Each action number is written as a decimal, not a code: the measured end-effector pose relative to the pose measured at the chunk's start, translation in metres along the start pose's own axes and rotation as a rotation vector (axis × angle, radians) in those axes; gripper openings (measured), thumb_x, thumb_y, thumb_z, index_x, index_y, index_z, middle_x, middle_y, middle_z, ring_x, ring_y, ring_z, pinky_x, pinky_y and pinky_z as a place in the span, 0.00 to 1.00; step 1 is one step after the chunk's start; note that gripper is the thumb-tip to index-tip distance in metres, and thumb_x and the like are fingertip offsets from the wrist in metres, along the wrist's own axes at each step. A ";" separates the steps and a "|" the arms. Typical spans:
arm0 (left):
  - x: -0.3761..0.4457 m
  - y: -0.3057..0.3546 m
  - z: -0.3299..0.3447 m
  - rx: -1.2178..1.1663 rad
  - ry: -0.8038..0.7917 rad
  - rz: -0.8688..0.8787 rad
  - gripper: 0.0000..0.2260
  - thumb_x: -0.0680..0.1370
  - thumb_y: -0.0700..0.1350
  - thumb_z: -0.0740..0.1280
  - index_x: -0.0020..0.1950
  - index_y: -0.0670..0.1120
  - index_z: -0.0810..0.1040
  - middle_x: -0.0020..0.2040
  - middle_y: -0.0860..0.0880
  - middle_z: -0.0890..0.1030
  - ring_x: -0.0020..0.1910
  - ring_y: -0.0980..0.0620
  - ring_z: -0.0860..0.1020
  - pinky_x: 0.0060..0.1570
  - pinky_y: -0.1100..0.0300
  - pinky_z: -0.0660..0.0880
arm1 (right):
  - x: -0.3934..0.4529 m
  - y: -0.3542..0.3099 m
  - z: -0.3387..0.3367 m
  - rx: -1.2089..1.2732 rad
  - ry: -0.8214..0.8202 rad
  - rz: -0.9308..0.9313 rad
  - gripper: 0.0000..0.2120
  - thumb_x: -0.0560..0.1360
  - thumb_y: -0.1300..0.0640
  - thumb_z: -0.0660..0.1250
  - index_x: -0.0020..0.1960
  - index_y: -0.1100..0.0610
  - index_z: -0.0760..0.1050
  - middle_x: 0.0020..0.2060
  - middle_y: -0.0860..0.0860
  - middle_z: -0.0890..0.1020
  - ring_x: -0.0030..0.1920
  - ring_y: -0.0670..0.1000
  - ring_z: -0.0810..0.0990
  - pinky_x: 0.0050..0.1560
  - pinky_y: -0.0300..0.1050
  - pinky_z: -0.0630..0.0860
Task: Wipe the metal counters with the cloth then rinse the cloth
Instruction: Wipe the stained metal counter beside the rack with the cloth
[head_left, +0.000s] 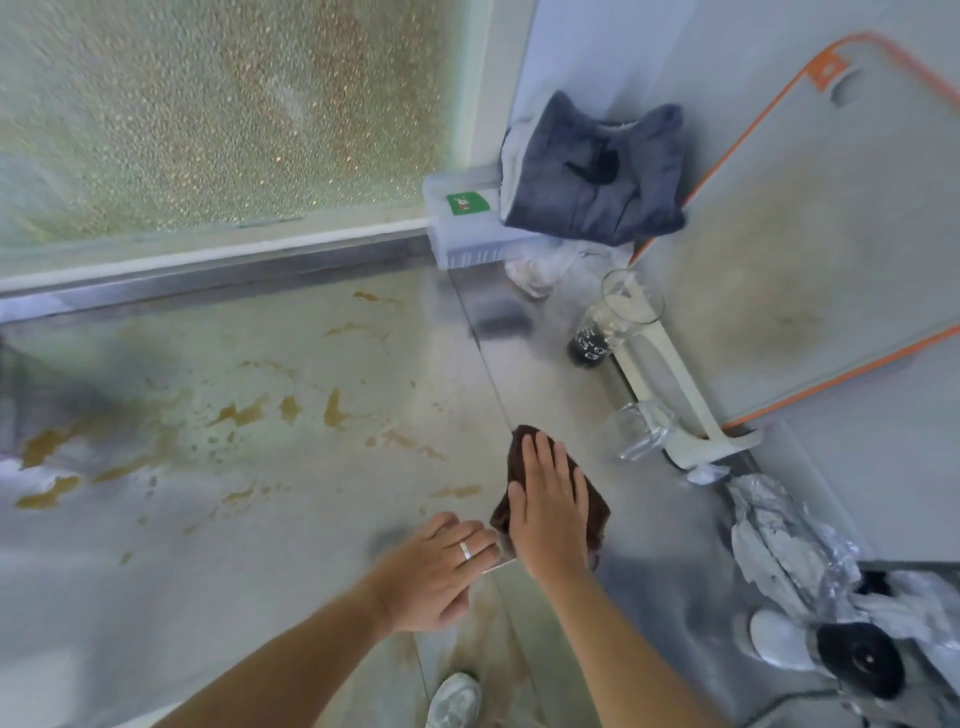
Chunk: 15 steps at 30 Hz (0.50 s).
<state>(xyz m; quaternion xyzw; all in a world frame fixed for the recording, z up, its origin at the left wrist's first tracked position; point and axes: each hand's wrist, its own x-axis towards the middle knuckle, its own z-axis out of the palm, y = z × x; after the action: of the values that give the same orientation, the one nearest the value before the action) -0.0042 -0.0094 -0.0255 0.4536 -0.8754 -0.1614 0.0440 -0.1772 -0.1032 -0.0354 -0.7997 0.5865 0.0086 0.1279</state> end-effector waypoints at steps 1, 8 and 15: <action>0.001 -0.002 0.005 -0.006 0.038 0.005 0.24 0.68 0.49 0.67 0.64 0.49 0.76 0.60 0.50 0.77 0.59 0.48 0.76 0.62 0.53 0.66 | 0.018 -0.001 -0.001 0.012 0.000 -0.006 0.29 0.84 0.46 0.49 0.83 0.54 0.53 0.82 0.50 0.59 0.82 0.53 0.55 0.79 0.58 0.58; 0.005 -0.009 0.031 -0.013 0.188 0.004 0.23 0.66 0.48 0.67 0.61 0.49 0.78 0.60 0.51 0.77 0.58 0.49 0.76 0.64 0.53 0.69 | 0.228 -0.023 -0.024 0.020 -0.044 -0.101 0.30 0.84 0.47 0.49 0.84 0.54 0.48 0.83 0.51 0.52 0.83 0.53 0.49 0.81 0.58 0.48; 0.002 -0.011 0.023 0.019 0.181 -0.018 0.21 0.68 0.47 0.67 0.60 0.48 0.78 0.60 0.51 0.78 0.58 0.49 0.76 0.64 0.51 0.70 | 0.173 -0.012 -0.015 0.029 -0.007 -0.158 0.29 0.84 0.52 0.53 0.84 0.53 0.51 0.83 0.51 0.54 0.83 0.53 0.50 0.81 0.55 0.48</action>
<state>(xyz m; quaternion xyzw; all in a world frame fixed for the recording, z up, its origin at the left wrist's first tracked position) -0.0016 -0.0114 -0.0505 0.4746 -0.8652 -0.1117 0.1170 -0.1138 -0.2648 -0.0470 -0.8416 0.5211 -0.0070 0.1418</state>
